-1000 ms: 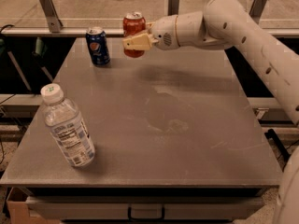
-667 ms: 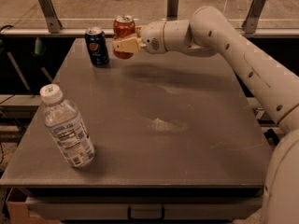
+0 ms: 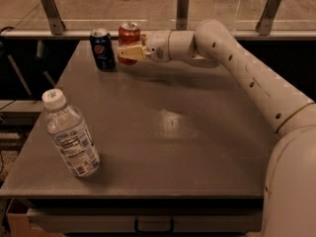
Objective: Move coke can near pepsi can
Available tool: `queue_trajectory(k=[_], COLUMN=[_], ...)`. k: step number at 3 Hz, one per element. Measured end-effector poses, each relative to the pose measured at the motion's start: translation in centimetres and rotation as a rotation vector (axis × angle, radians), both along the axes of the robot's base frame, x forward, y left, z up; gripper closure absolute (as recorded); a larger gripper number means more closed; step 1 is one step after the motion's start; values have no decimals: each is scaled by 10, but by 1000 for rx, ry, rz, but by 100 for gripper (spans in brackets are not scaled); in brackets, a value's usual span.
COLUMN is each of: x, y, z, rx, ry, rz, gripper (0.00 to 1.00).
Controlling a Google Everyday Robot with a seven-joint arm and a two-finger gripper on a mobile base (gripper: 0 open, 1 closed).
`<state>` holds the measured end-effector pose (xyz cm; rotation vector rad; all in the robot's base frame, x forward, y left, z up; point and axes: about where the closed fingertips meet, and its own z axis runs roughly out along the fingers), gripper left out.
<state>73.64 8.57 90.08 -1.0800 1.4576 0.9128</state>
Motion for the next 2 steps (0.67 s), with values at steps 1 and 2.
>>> queue_trajectory(k=[1,2], x=[2,1], y=[4,11], z=[-14,-23], rx=[-19,-35], ry=[2,2], rz=[14,41], gripper=[36,12])
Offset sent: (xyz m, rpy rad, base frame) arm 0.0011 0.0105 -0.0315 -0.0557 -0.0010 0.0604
